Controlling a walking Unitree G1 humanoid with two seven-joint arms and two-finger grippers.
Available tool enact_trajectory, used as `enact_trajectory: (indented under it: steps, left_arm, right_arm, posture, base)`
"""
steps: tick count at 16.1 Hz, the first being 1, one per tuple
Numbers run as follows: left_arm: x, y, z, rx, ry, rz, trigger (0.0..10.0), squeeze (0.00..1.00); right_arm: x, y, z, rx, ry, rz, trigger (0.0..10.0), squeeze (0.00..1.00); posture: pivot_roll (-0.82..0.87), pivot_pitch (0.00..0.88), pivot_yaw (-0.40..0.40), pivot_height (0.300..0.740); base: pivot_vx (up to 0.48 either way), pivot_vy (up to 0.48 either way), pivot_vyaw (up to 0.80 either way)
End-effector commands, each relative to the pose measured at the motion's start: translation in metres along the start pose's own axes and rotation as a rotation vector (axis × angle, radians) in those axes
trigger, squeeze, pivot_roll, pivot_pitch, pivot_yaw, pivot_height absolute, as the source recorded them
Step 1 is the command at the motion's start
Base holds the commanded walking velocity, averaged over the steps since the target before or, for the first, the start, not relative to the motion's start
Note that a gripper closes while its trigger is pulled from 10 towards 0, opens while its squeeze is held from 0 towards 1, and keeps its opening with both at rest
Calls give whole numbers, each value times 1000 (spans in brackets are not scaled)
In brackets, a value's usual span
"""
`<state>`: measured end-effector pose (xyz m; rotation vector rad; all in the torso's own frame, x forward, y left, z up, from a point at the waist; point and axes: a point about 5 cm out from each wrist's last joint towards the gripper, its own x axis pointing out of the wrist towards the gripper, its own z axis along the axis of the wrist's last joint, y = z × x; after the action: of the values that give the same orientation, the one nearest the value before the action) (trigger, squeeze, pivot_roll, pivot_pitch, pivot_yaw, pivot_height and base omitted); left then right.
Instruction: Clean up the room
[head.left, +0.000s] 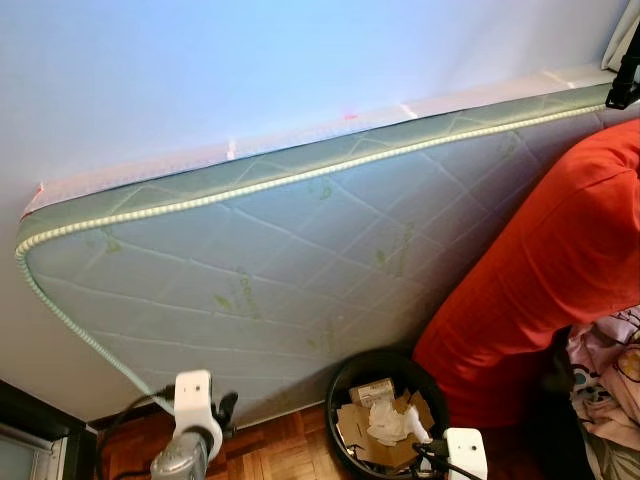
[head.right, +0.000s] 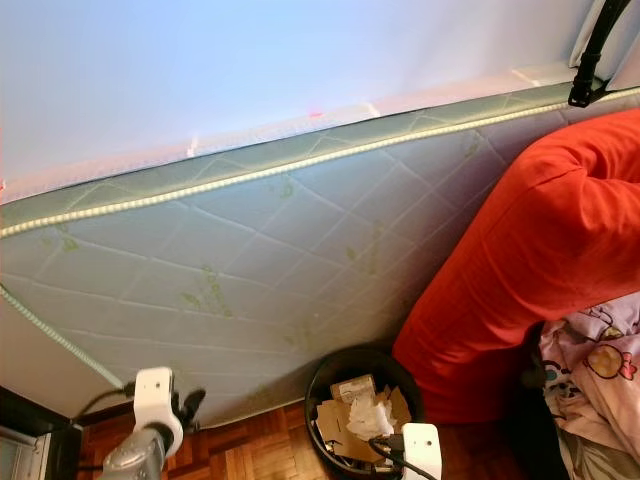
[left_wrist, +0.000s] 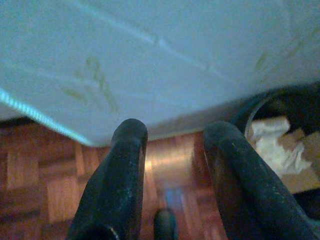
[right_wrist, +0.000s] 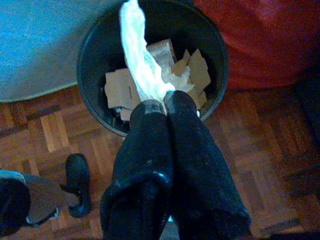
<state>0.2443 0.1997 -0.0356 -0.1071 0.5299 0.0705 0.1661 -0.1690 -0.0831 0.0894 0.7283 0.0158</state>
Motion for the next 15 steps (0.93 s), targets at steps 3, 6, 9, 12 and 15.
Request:
enact_trajectory:
  steps: [3, 6, 9, 12, 15]
  left_arm:
    - [2, -2, 16, -6, -105, -1, 10000, 0]
    - [3, -2, 22, -4, -136, -6, 10000, 0]
    - [5, -8, 26, -2, -152, -24, 10000, 0]
    - [5, -12, 29, 2, -170, -45, 10000, 0]
    - [5, -15, 29, 26, -166, -71, 10000, 0]
  right_arm:
    - [-3, 0, -1, 74, -38, 4, 10000, 0]
    - [-3, -1, 0, 80, -57, 1, 10000, 0]
    - [-3, -2, 1, 68, -64, -4, 10000, 0]
    - [-3, -2, -1, 27, -39, 3, 10000, 0]
    - [29, 12, 66, -205, -67, 49, 10000, 0]
  posture:
    - [57, 110, 27, 740]
    - [58, 125, 24, 740]
    - [55, 130, 25, 740]
    - [53, 133, 27, 740]
    - [58, 133, 22, 740]
  base:
    - [0, 0, 0]
    - [0, 0, 0]
    - [0, 0, 0]
    - [0, 0, 0]
    - [0, 0, 0]
